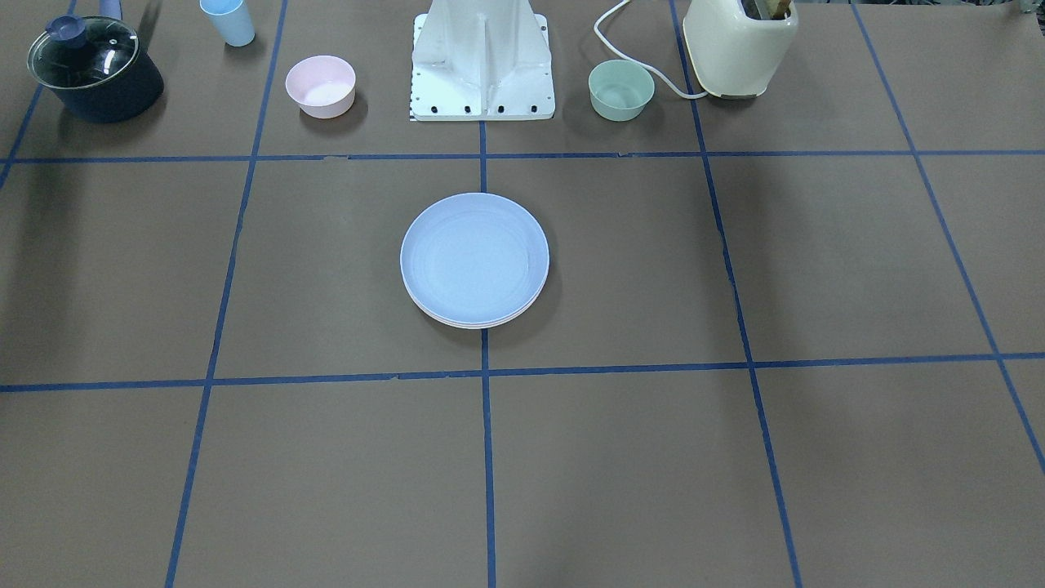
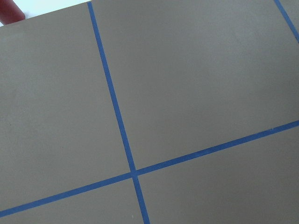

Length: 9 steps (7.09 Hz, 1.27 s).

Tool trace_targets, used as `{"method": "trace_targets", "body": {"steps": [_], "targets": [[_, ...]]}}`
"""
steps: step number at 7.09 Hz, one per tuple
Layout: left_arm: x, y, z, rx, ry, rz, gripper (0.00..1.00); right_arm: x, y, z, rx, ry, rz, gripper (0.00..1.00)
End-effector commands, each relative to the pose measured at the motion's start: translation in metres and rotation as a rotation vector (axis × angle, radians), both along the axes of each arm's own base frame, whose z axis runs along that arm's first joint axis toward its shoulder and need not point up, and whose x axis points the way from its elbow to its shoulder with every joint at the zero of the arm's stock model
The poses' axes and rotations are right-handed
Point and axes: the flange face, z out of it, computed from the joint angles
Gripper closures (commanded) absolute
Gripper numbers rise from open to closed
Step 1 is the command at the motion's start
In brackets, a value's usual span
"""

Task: Stack three plates with pink and blue

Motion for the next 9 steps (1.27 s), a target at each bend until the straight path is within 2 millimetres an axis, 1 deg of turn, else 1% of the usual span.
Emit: {"method": "trace_targets", "body": {"steps": [1,2,3,4,5,6,7,8,9], "targets": [[-0.0002,0.0009,0.0015,-0.001,-0.003,0.0,0.0,-0.0004,0.0032,-0.0033,-0.011,-0.007,-0.008,0.0],[-0.0013,0.0014,0.0019,0.003,-0.009,0.001,0.0,-0.0011,0.0042,-0.0044,-0.016,-0.018,-0.008,0.0],[-0.0015,0.0021,0.0082,-0.019,-0.009,-0.005,0.0,-0.0017,0.0011,-0.0023,-0.021,-0.022,-0.008,0.0],[-0.0003,0.0049,0.0108,-0.028,-0.002,-0.002,0.0,-0.0019,0.0004,-0.0075,-0.011,-0.024,-0.008,0.0],[-0.0009,0.0064,0.0112,-0.028,0.001,-0.002,0.0,-0.0006,0.004,-0.0048,-0.012,-0.011,-0.007,0.0],[-0.0008,0.0045,0.0104,-0.031,0.001,-0.002,0.0,0.0002,0.0013,-0.0029,-0.012,0.003,-0.007,0.0],[-0.0001,0.0025,0.009,-0.028,-0.001,-0.001,0.0,-0.0003,0.0047,0.0022,-0.037,0.003,0.005,0.0],[0.0,0.0025,0.0067,-0.023,0.0,-0.001,0.0,-0.0009,0.0013,-0.0018,-0.034,-0.001,0.012,0.0],[0.0008,0.0018,0.0098,-0.029,-0.001,0.001,0.0,-0.0016,0.0003,-0.0046,-0.026,-0.011,0.011,0.0]]}}
